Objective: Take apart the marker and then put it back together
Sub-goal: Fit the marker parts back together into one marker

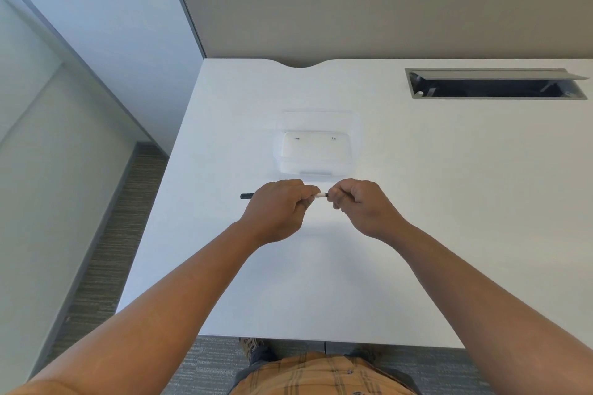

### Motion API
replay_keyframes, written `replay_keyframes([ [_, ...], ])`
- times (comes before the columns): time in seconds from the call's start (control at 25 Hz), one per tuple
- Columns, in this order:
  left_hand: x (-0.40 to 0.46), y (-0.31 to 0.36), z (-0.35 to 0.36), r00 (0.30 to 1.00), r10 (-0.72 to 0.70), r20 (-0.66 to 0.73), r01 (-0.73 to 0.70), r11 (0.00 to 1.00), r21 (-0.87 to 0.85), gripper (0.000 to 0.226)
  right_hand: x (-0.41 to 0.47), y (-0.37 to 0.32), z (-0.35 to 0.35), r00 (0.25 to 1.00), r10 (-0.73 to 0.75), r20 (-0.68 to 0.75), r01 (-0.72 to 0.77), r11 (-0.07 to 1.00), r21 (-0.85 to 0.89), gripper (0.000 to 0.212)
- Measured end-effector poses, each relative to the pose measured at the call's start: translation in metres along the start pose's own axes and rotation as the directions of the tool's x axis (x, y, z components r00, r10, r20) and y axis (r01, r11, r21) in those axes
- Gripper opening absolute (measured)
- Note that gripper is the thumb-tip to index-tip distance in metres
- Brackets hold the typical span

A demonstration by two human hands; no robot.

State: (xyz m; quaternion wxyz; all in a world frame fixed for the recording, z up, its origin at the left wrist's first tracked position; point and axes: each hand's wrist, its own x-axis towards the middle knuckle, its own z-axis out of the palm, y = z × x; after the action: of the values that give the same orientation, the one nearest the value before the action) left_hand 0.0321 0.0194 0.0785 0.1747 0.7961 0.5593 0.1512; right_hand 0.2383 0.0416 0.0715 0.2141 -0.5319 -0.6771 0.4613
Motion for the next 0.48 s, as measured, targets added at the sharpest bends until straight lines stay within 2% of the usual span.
replay_keyframes([
  [0.08,0.0018,0.0020,-0.0027,0.998,-0.042,0.042,0.043,0.999,-0.015,0.024,-0.0015,0.0012,0.0000,0.997,-0.058,-0.059,0.061,0.997,0.044,0.005],
  [0.2,0.0041,0.0039,-0.0063,0.992,-0.086,0.093,0.089,0.995,-0.034,0.022,-0.0021,0.0030,0.0013,0.981,-0.139,-0.139,0.146,0.989,0.037,0.007],
  [0.36,0.0080,0.0074,-0.0067,0.986,-0.118,0.115,0.124,0.991,-0.046,0.028,-0.0007,0.0041,0.0031,0.965,-0.234,-0.120,0.222,0.969,-0.107,0.012],
  [0.48,0.0091,0.0097,-0.0047,0.990,-0.096,0.101,0.098,0.995,-0.020,0.027,-0.0008,0.0064,0.0087,0.954,-0.284,-0.096,0.252,0.933,-0.257,0.019],
])
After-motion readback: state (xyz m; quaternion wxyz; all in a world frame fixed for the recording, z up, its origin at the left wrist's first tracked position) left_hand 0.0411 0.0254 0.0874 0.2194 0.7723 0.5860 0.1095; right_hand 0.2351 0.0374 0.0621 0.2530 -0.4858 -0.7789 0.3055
